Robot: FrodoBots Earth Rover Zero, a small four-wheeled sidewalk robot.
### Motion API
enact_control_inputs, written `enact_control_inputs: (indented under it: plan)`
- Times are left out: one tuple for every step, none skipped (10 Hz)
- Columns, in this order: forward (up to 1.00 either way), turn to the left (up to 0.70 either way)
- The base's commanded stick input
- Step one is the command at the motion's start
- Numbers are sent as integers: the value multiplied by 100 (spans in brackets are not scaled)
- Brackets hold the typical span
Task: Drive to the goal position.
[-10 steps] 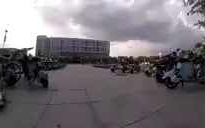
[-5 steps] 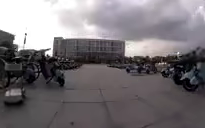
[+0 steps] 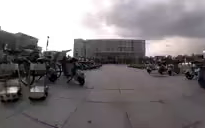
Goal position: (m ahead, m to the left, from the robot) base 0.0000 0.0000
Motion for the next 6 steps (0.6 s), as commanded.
enact_control_inputs:
  plan:
    - [0,45]
    - [0,45]
    - [0,45]
    - [0,45]
    - [0,45]
    - [0,45]
